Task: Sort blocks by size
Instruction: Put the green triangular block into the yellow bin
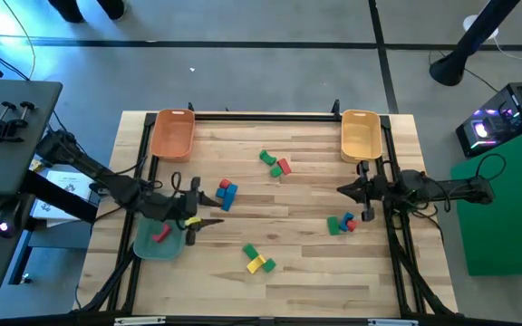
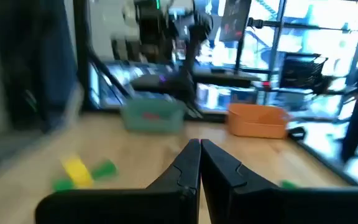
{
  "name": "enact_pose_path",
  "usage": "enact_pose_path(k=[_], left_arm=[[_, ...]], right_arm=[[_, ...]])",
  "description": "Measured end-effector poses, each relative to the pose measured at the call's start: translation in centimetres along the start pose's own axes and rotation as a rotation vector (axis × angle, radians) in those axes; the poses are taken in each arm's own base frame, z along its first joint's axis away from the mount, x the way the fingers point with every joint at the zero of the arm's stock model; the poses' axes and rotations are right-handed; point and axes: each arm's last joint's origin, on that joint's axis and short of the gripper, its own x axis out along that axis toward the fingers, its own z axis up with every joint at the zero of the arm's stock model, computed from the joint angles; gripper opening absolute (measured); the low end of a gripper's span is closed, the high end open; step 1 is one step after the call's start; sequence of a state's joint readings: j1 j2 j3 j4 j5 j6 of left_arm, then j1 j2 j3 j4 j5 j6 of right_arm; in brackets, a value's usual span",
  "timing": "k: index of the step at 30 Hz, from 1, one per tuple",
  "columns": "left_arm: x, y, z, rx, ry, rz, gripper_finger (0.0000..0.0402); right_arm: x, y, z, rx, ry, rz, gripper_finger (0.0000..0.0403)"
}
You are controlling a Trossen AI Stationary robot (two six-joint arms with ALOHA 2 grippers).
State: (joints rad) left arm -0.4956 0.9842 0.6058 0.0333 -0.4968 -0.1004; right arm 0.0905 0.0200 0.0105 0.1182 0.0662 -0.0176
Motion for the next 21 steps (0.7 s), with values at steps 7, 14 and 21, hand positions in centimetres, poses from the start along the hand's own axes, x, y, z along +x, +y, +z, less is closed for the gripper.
enact_pose_path(k=[7,14,21], left_arm=[[0.9,1.6,-1.2,-0.013,-0.019,0.066,0.0174],[1.4,3.1,-1.2,-0.006,-0.019,0.137,0.0174],[1.7,4.0,-1.3,0.004,-0.009,0.177,0.0174]], right_arm=[[-0.1,0.1,1.4,0.334,-0.137,0.072,0.0005],[1.0,1.1,2.1,0.283,-0.188,0.158,0.0005],[3.5,2.1,1.6,0.201,-0.080,0.065,0.0005]])
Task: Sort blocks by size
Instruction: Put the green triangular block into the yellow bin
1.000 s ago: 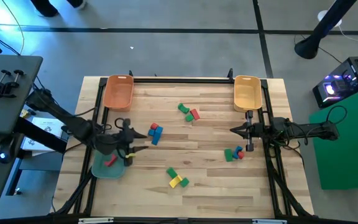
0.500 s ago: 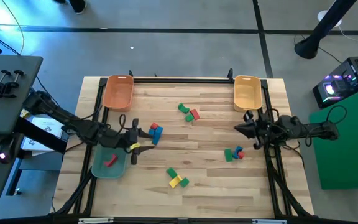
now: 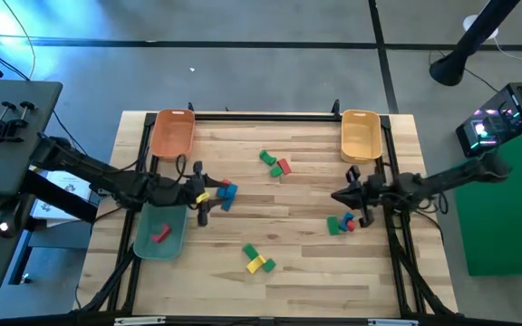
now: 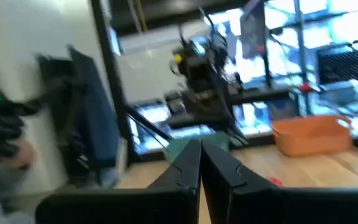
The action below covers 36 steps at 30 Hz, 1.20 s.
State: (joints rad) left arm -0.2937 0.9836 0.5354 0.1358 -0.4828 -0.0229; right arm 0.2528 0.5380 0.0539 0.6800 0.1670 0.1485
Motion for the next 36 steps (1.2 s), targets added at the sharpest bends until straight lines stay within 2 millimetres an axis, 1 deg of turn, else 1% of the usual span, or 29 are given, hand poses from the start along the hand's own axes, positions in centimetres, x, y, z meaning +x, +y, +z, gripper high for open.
enact_pose_path(k=[3,5,7,9,13,17,20,23,25,29,33,36], left_arm=[[0.1,0.3,-0.2,0.023,0.020,0.013,0.0174],[0.2,0.4,-0.2,0.024,0.022,0.020,0.0174],[0.3,0.5,-0.2,0.024,0.026,0.026,0.0174],[0.4,0.5,-0.4,0.028,0.034,0.028,0.0174],[0.5,0.4,-0.6,0.038,0.055,0.028,0.0174],[0.9,0.2,-1.0,0.051,0.077,0.028,0.0174],[1.4,0.0,-1.4,0.089,0.102,0.029,0.0174],[1.9,-0.2,-1.8,0.114,0.125,0.035,0.0174],[2.3,-0.4,-2.1,0.119,0.137,0.036,0.0174],[3.0,-0.7,-2.7,0.130,0.158,0.038,0.0174],[3.4,-0.9,-3.2,0.136,0.185,0.049,0.0174],[3.6,-1.0,-3.4,0.123,0.196,0.055,0.0174]], right_arm=[[1.4,0.3,0.2,-0.027,0.055,-0.012,0.0005],[2.5,0.4,0.4,0.003,0.089,-0.033,0.0007],[3.7,0.5,0.4,0.031,0.163,-0.073,0.0019],[5.0,0.6,0.7,0.056,0.289,-0.112,0.0040],[7.6,0.9,2.1,0.161,0.587,-0.239,0.0101],[9.1,1.1,2.6,0.352,0.882,-0.435,0.0163],[9.5,1.2,1.7,0.509,1.078,-0.590,0.0206],[9.6,1.3,-0.4,0.627,1.241,-0.677,0.0245],[9.7,1.1,-1.8,0.703,1.291,-0.748,0.0263],[9.8,0.7,-3.9,0.741,1.367,-0.904,0.0276],[9.6,0.7,-5.1,0.730,1.423,-1.033,0.0277],[9.4,0.7,-5.8,0.718,1.466,-1.080,0.0277]])
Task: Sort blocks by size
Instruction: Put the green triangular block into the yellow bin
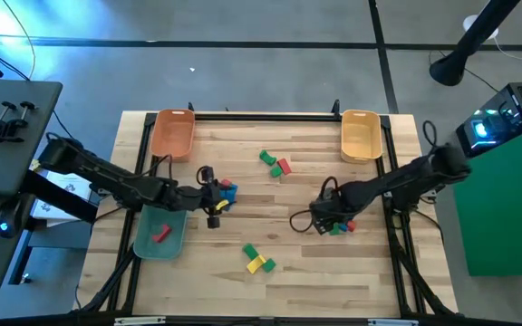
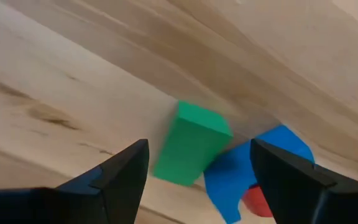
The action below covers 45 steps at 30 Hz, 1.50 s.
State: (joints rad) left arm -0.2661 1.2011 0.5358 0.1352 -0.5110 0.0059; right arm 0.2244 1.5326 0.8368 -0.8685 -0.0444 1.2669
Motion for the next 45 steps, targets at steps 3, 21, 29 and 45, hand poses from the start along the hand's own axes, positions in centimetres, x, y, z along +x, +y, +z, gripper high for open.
enact_pose_path(k=[3,21,29,45], left_arm=[[0.2,-0.1,-0.2,0.003,0.009,0.000,0.0174],[0.5,-0.3,0.2,-0.020,-0.028,0.001,0.0174],[0.5,-0.2,0.4,-0.036,-0.047,0.002,0.0174],[0.5,-0.1,0.5,-0.013,-0.062,0.008,0.0174]], right_arm=[[0.6,0.3,0.2,-0.019,-0.003,-0.011,0.0275],[2.5,1.7,1.0,-0.172,-0.046,0.010,0.0141],[-2.7,0.5,4.6,-0.218,-0.365,0.022,0.0129],[-8.3,-17.9,18.9,0.194,-0.399,-0.181,0.0129]])
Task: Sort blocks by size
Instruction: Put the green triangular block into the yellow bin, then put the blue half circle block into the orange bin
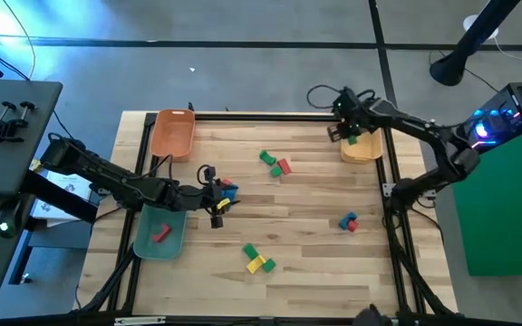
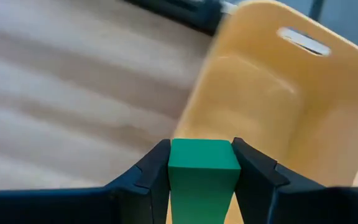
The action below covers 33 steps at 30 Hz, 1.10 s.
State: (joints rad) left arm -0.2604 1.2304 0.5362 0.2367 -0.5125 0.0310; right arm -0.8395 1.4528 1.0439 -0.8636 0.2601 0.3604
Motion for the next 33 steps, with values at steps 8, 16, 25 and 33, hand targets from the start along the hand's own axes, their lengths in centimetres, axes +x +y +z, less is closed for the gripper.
enact_pose_path(k=[8,16,25,33], left_arm=[[0.0,0.0,0.1,-0.005,-0.008,0.000,0.0174],[0.0,0.0,0.1,-0.005,-0.008,0.000,0.0174],[0.0,0.0,0.1,-0.008,-0.012,0.000,0.0174],[0.0,0.0,0.2,-0.013,-0.022,0.001,0.0174]], right_arm=[[5.7,-1.3,1.2,0.045,0.145,-0.076,0.0129],[7.9,-1.1,1.0,0.027,0.210,-0.124,0.0129],[7.4,-1.3,0.9,-0.013,0.252,-0.145,0.0224],[3.8,-1.9,2.2,0.002,0.140,-0.240,0.0233]])
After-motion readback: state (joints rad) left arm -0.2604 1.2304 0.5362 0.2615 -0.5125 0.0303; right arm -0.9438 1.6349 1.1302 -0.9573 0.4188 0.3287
